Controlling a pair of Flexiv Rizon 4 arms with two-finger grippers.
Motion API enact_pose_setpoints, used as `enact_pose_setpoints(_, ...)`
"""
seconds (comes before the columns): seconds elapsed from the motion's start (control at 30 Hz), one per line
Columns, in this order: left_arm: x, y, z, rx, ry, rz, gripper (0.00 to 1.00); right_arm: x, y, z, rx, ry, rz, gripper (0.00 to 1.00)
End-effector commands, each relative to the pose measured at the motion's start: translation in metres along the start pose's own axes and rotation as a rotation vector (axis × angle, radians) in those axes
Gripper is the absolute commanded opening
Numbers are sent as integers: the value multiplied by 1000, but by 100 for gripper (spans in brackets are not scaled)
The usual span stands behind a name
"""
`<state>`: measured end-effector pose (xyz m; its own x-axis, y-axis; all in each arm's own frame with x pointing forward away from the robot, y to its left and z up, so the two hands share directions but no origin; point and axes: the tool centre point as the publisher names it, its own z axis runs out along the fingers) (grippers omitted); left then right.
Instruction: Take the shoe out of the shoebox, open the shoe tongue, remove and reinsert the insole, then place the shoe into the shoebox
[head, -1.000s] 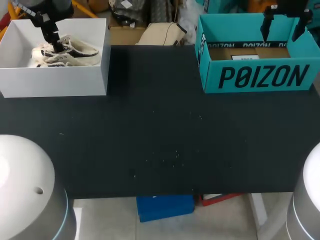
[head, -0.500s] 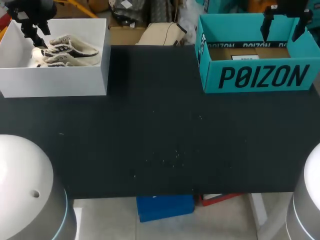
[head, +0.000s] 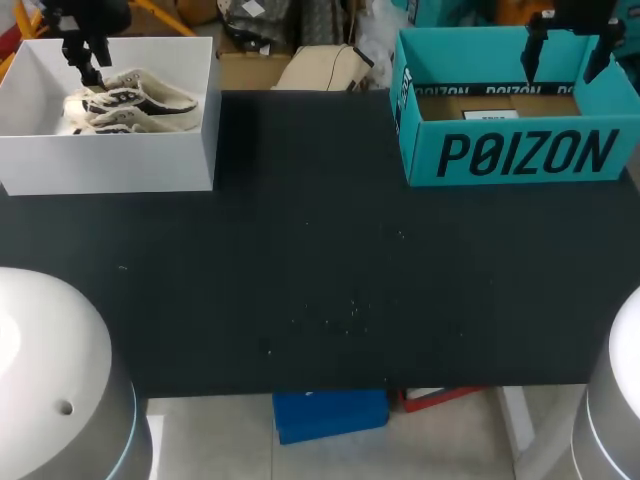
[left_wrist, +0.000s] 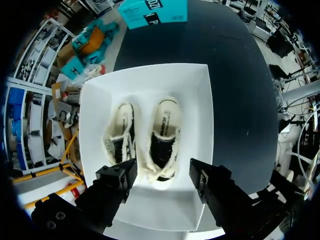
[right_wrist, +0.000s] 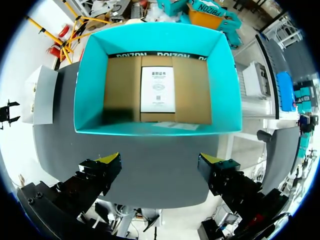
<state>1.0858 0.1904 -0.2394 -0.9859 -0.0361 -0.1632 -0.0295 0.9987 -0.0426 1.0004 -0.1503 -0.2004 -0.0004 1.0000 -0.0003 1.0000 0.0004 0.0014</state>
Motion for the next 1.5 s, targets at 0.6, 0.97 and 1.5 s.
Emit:
enact_pose_setpoints(0.6, -28, -10, 76, -39, 121, 5, 48, 0, 0, 0, 1, 0, 1, 100)
enact_pose_setpoints(0.97, -35, -1, 121, -53, 161, -34, 47, 0, 0, 0, 1, 0, 1, 100)
enact_pose_setpoints(1.5, -40, 6, 176, -55, 160, -59, 48, 0, 0, 0, 1, 0, 1, 100)
